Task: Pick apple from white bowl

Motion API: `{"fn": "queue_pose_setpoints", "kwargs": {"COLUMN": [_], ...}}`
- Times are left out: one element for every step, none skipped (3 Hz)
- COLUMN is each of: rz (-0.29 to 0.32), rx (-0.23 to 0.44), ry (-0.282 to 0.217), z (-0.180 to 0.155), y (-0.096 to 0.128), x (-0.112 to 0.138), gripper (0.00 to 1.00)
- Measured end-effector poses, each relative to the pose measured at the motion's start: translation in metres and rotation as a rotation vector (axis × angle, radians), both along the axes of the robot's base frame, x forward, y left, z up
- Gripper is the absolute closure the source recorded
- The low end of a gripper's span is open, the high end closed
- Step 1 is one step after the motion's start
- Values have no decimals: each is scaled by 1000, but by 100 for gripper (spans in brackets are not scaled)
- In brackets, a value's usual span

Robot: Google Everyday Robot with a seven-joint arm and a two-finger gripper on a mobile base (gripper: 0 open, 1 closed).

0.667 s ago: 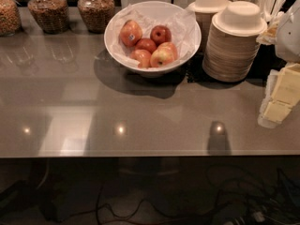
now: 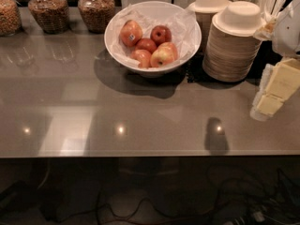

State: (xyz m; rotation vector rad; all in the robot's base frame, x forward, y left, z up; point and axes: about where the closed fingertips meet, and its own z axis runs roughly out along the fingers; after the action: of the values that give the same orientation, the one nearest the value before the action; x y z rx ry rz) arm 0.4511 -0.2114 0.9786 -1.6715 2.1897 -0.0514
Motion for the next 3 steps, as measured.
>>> {"fn": "queue_pose_setpoints", "kwargs": {"rz": [19,62,108], "rx": [126,217,278], "ry": [-69,-131,-184], "z": [-1,4,16], "y": [23,56,96], "x": [41,92,141], "gripper": [0,0,0]}}
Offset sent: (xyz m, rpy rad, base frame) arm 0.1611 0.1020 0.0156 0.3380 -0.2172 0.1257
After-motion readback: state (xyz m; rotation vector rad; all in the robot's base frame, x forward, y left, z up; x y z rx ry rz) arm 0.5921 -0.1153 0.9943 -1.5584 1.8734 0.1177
